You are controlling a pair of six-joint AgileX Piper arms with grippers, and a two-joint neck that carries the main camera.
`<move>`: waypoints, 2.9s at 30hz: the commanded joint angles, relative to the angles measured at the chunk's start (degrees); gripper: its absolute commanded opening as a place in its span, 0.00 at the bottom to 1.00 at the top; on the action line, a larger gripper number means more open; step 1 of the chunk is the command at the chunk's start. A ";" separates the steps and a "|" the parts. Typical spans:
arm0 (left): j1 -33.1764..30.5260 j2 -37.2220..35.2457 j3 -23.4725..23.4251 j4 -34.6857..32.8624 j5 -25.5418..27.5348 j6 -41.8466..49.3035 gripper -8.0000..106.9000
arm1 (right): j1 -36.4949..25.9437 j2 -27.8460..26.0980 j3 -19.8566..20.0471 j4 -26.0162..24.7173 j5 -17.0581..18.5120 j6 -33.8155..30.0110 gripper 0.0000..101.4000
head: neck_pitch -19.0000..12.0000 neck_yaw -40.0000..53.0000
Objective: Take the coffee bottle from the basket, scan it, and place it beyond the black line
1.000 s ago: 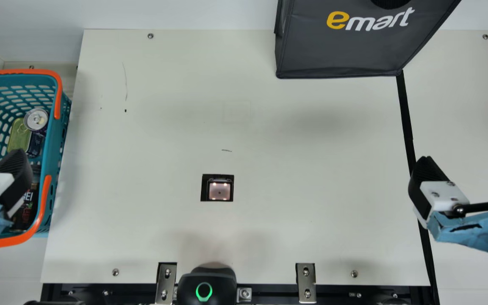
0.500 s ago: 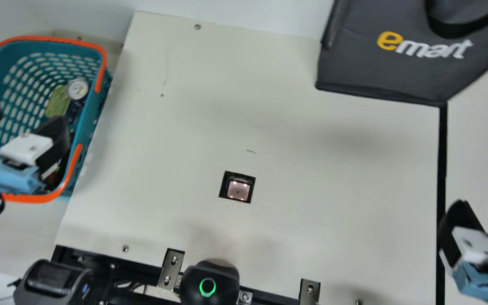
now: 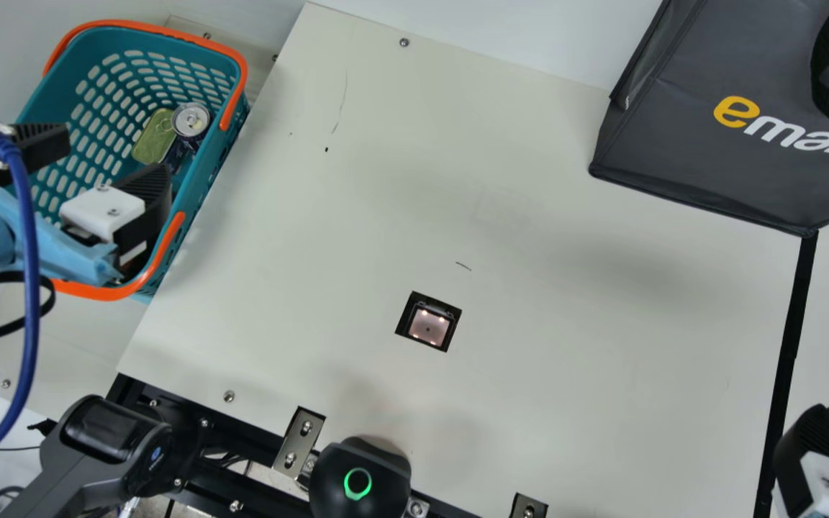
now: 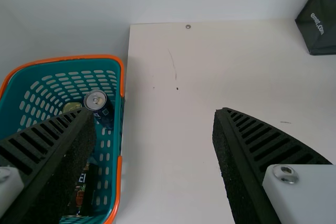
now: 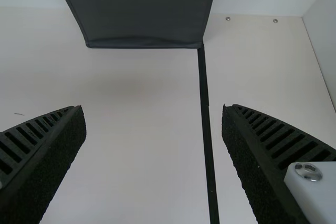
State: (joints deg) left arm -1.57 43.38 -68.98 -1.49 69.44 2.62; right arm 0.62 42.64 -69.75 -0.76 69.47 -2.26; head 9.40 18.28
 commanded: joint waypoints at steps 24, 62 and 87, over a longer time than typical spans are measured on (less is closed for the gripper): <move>12.01 4.93 -1.51 1.36 -2.46 -1.55 0.85 | 0.00 0.00 0.00 0.00 -0.06 0.00 0.90 | -1.48 0.14; 44.89 20.96 0.85 -15.05 -10.18 26.40 0.85 | 0.00 0.00 0.00 0.00 -0.05 0.00 0.90 | -1.48 0.14; 41.72 37.36 1.78 -16.47 -15.77 31.93 0.85 | 0.00 0.00 0.00 0.00 -0.05 0.00 0.90 | -1.48 0.14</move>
State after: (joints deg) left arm 39.95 79.78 -67.28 -17.62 53.78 33.00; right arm 0.62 42.64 -69.75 -0.76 69.42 -2.26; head 9.40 18.28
